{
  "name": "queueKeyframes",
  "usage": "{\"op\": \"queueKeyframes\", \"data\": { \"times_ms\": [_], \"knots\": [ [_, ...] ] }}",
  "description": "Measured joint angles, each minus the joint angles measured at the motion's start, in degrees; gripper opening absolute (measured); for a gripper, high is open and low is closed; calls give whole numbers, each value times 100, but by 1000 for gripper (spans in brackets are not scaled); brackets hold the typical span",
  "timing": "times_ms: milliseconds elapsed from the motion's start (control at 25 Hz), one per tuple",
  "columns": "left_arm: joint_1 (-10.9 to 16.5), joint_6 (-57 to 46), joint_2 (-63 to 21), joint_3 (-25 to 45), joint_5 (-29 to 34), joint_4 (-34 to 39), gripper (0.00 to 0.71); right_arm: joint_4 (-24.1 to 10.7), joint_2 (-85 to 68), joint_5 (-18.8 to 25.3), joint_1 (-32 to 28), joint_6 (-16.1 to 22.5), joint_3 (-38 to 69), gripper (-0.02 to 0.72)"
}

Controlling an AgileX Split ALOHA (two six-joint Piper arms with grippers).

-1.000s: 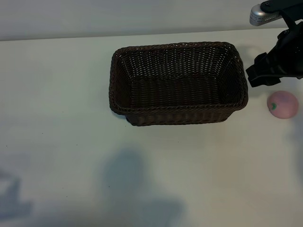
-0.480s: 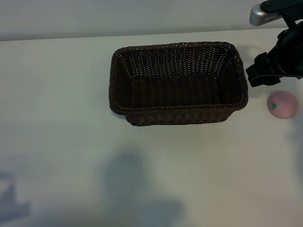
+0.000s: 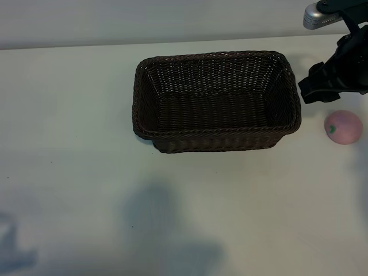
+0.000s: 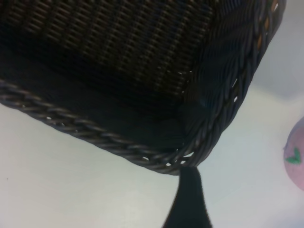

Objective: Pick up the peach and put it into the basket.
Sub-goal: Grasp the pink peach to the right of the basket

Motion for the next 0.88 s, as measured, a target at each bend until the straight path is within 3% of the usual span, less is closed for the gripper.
{"op": "queueKeyframes", "data": {
  "times_ms": [160, 440, 640, 880],
  "knots": [
    [-307, 0, -479, 0, 9, -18, 538, -352, 0, 0, 0, 395, 0, 564],
    [-887, 0, -498, 0, 13, -24, 538, -1761, 7, -94, -213, 1778, 0, 564],
    [-1429, 0, -498, 0, 13, -28, 538, -1715, 347, -368, -728, 1849, 0, 564],
    [-1477, 0, -498, 0, 8, -34, 538, -1471, 1171, -644, -900, 1632, 5, 564]
  ]
}}
